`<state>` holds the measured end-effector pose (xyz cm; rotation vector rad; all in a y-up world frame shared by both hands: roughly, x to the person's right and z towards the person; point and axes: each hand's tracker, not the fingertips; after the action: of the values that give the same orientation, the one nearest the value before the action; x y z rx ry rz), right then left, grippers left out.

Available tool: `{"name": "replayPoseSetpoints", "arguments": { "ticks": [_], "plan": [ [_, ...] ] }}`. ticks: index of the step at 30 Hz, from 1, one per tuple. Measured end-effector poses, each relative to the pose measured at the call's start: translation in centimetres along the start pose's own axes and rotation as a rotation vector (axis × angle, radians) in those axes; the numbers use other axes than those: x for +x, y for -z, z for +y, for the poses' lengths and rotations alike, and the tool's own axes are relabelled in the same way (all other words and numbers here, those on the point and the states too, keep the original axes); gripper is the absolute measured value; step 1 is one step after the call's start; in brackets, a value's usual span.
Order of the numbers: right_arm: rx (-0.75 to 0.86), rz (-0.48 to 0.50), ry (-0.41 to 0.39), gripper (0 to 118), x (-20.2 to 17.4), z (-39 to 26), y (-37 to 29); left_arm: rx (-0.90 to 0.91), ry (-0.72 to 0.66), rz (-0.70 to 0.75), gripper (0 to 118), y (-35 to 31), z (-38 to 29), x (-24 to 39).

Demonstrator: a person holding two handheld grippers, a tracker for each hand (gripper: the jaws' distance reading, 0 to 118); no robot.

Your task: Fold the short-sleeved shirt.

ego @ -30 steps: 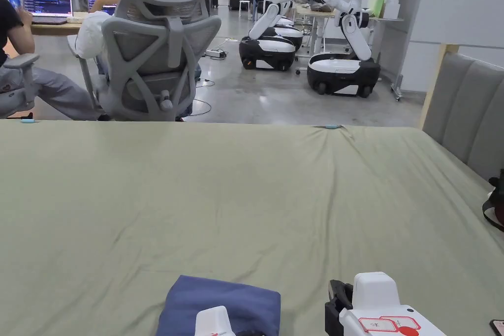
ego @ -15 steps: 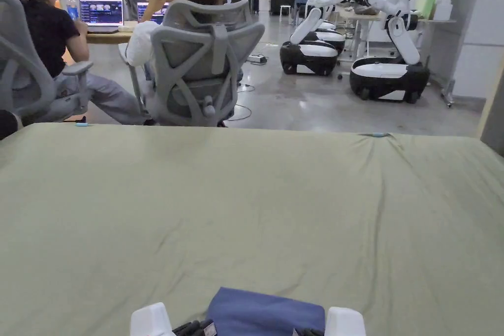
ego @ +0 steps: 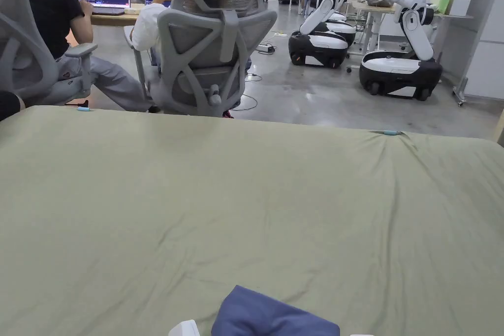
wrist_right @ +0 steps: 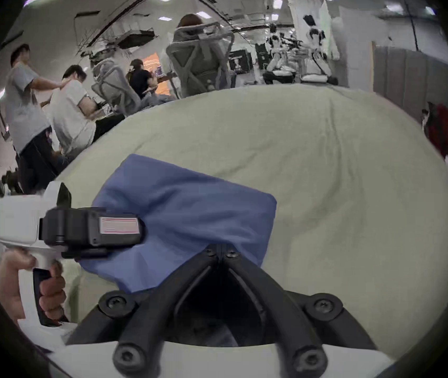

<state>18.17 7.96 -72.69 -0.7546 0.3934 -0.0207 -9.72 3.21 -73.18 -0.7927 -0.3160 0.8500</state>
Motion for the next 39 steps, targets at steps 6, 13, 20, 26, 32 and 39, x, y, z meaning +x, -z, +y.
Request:
{"name": "replayPoseSetpoints", "arguments": {
  "ticks": [6, 13, 20, 26, 32, 39],
  "plan": [
    [0.114, -0.006, -0.136, 0, -5.6, 4.8, -0.5, 0.068, 0.133, 0.034, 37, -4.7, 3.7, 0.0],
    [0.196, 0.071, -0.211, 0, -17.2, 8.7, 1.7, 0.119, 0.165, 0.134, 37, -13.2, 11.1, -6.5],
    [0.199, 0.173, -0.273, 0, -28.9, 9.5, 6.1, 0.133, 0.130, 0.194, 37, -21.4, 19.8, -15.7],
    [0.185, 0.200, -0.274, 0, -34.0, 9.1, 9.6, 0.144, 0.045, 0.224, 37, -26.3, 25.0, -23.8],
    [0.156, 0.202, -0.279, 0, -34.7, 8.7, 10.6, 0.157, 0.061, 0.196, 59, -27.5, 24.5, -25.4],
    [0.155, 0.203, -0.262, 0, -33.0, 8.9, 8.8, 0.441, 0.091, 0.450, 81, -35.3, 23.6, -23.1]
  ]
}}
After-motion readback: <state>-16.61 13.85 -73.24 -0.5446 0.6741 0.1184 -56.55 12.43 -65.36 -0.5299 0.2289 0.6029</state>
